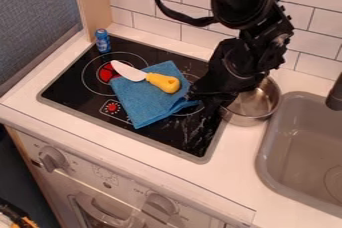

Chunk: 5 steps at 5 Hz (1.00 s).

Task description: Moved the silver pot from right upper part of the burner to the left lower part of the burner

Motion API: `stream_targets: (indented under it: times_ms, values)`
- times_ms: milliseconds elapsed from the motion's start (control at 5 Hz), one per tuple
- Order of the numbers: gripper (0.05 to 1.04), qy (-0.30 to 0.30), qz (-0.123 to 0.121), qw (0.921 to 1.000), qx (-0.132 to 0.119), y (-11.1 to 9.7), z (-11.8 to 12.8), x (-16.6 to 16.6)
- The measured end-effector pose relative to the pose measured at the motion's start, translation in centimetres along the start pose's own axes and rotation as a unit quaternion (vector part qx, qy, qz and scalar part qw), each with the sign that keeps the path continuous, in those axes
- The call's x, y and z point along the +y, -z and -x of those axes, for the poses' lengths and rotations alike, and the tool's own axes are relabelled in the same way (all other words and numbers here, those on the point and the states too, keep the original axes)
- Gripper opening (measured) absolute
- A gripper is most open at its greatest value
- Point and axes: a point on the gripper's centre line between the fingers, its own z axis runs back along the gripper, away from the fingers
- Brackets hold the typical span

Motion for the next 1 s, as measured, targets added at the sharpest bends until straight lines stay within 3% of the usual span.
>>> stream_targets:
  times_ms: [200,400,600,800,1000]
  values:
    - [0.102,-0.003,0.001,1.0,-0.001,-0.4,0.1,0.6]
    - [0.087,-0.011,0.019,0.9997,-0.006,-2.0,-0.2,0.9]
    - [0.083,-0.025,0.012,0.9995,-0.017,-3.4,-0.9,1.7]
    - [0.083,-0.061,0.029,0.9971,-0.035,-5.6,-1.7,3.2]
    - [0.083,-0.107,0.05,0.9921,-0.042,-6.5,-3.5,5.6]
